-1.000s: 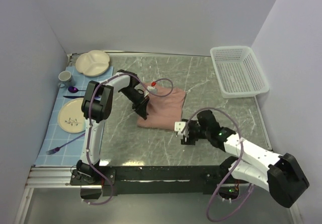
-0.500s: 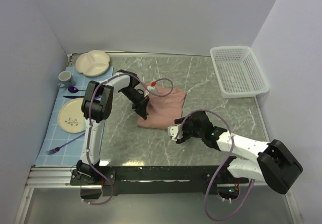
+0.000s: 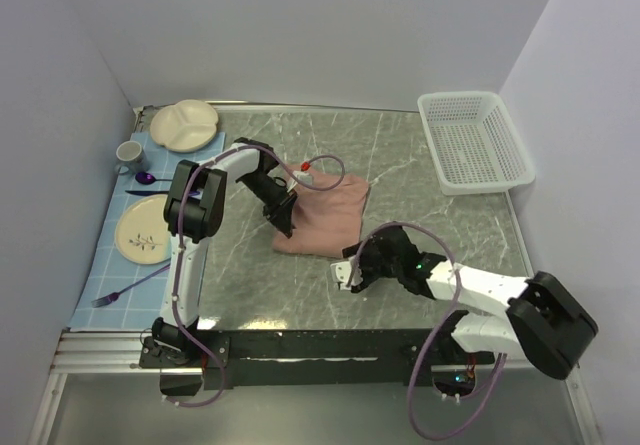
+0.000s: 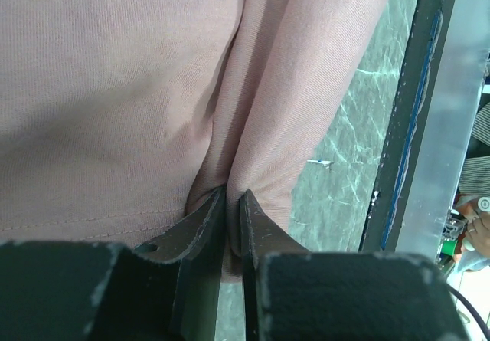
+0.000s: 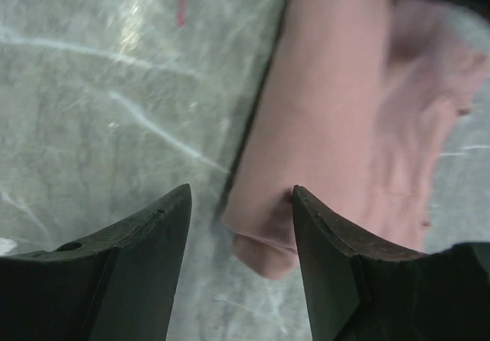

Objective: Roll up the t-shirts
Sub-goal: Roll the T-shirt to the center of the board.

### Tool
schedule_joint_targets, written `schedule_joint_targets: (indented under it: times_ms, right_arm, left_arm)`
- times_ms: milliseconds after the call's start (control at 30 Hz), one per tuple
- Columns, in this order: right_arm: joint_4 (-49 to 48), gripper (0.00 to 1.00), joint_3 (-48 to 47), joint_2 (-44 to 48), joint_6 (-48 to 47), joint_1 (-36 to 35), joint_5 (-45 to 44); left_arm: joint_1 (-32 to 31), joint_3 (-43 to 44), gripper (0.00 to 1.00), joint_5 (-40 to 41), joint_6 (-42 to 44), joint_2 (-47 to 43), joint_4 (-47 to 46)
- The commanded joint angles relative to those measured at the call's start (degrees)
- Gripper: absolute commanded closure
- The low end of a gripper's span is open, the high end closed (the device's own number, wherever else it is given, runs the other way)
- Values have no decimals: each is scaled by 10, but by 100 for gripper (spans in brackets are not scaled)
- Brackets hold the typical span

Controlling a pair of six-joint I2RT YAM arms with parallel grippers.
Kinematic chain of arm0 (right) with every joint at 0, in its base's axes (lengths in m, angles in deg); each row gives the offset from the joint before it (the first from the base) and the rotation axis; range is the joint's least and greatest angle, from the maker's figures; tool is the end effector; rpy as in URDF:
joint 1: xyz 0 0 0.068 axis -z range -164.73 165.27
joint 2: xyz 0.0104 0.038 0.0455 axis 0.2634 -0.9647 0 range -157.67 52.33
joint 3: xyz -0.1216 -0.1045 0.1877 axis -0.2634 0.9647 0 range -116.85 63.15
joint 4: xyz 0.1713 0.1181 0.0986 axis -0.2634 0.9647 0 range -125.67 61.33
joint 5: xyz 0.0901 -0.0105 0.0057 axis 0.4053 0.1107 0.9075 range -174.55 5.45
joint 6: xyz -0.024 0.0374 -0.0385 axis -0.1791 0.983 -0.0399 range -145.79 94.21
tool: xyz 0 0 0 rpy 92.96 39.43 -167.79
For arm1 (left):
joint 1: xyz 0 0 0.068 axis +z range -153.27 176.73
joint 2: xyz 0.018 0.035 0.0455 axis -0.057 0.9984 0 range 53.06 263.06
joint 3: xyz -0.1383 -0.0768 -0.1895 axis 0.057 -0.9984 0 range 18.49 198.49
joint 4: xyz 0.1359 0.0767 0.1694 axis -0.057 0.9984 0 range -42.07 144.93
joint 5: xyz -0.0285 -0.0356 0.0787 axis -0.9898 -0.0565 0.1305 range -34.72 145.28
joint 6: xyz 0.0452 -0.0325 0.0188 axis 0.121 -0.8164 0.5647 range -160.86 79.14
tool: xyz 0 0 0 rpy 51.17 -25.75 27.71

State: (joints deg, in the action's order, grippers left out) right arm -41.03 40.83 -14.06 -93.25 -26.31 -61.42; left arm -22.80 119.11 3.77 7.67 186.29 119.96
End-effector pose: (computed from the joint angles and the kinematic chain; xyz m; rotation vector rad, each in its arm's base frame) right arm 0.1438 0.1500 0.1561 -1.8996 1.0908 0.2004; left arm 0.3351 -0.1542 0.1255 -1.4237 -2.4182 1.3982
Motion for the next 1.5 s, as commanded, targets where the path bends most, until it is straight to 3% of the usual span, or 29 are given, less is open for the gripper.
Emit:
schedule_joint_targets:
  times_ms: [0, 233, 333, 433, 567, 600, 667, 800, 867, 933, 967, 1133, 1167, 1267, 1467]
  right_arm:
    - [8, 37, -36, -59, 2, -4, -43]
    - [-38, 36, -61, -119, 36, -4, -101]
    - [-12, 41, -84, -152, 35, -4, -111]
    - [15, 53, -106, -180, 38, -4, -122]
    - [31, 85, -120, -191, 39, 4, -115]
    - [33, 87, -120, -187, 37, 8, -108]
    - [49, 89, -127, -178, 47, 9, -90]
    - [71, 89, -145, -175, 65, 10, -72]
    - [82, 89, -159, -180, 80, 9, -65]
    - [94, 89, -173, -187, 88, 9, -56]
    - [97, 89, -176, -190, 88, 9, -58]
    - [106, 89, -184, -197, 84, 12, -52]
    - [106, 89, -184, -196, 84, 12, -52]
    - [108, 89, -187, -197, 89, 12, -53]
    - [113, 89, -196, -204, 95, 12, -56]
  left_arm:
    - [5, 12, 81, 48, 19, 20, -51]
    - [5, 11, 80, 49, 20, 23, -50]
    - [5, 12, 78, 53, 18, 26, -51]
    - [8, 12, 75, 57, 13, 22, -55]
    - [36, -19, 68, 62, -22, -31, -120]
    - [46, -33, 65, 65, -74, -54, -153]
    - [84, -89, 53, 54, -116, -145, -215]
    - [92, -188, 46, 92, -126, -336, -311]
    - [73, -281, 37, 131, -110, -401, -341]
    - [31, -359, 37, 156, -59, -506, -407]
    - [16, -442, 37, 183, -46, -540, -445]
    - [-62, -674, 32, 257, 23, -710, -687]
    - [-64, -723, 32, 261, 36, -717, -746]
    - [-69, -765, 33, 273, 75, -707, -812]
    - [-75, -759, 35, 256, 96, -644, -850]
